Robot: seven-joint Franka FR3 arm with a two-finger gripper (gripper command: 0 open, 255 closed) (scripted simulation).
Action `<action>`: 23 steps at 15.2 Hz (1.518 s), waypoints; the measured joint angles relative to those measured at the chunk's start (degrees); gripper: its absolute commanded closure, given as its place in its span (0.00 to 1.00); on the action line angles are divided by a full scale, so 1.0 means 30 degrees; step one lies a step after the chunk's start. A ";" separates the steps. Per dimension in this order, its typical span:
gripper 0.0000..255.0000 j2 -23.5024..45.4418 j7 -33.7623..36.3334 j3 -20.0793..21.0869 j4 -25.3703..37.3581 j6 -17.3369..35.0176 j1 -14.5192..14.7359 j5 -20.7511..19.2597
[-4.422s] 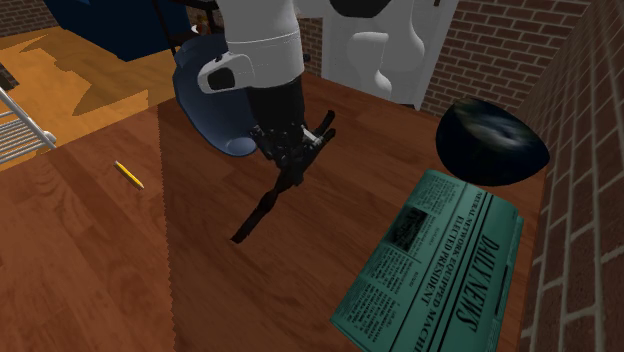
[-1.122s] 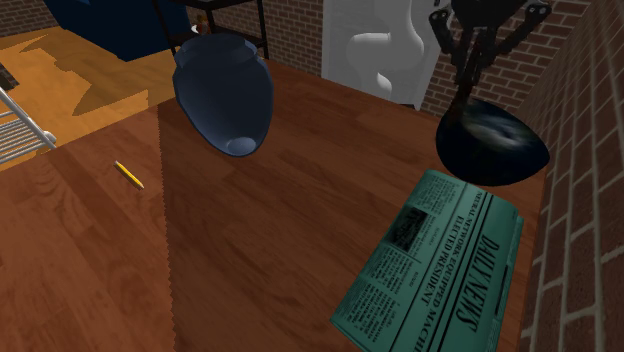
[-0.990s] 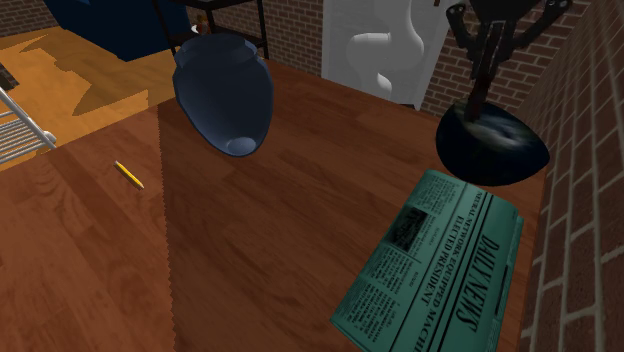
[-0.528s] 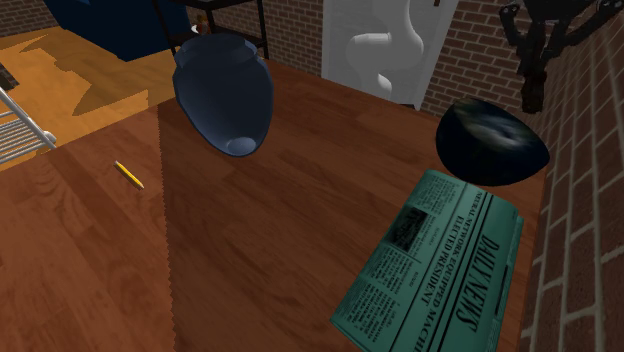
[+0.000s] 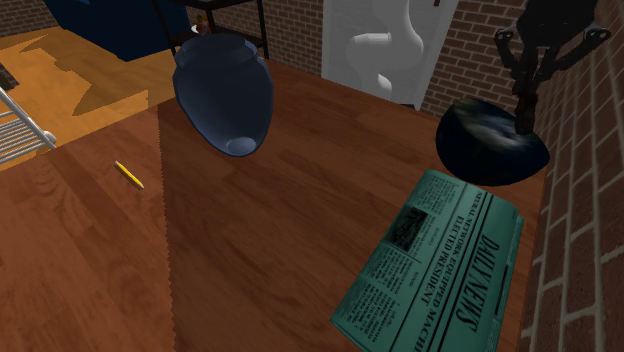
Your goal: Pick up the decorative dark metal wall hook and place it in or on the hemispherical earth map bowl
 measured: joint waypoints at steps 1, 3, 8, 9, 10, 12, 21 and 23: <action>1.00 -0.0012 -0.0010 0.0019 -0.0251 0.0240 0.0011 0.0015; 1.00 -0.0040 -0.0080 0.0032 -0.0866 0.0822 0.0019 0.0046; 1.00 -0.0121 -0.0176 0.0044 -0.1660 0.1533 0.0031 0.0093; 1.00 -0.0126 -0.0180 0.0043 -0.1676 0.1548 0.0031 0.0094; 1.00 -0.0126 -0.0180 0.0043 -0.1685 0.1558 0.0032 0.0095; 0.00 -0.0126 -0.0181 0.0043 -0.1692 0.1564 0.0032 0.0095; 0.00 -0.0219 -0.0215 -0.0122 -0.0469 0.0258 -0.0043 0.0036; 0.00 -0.0407 -0.0178 -0.0181 0.0093 -0.0488 -0.0056 0.0026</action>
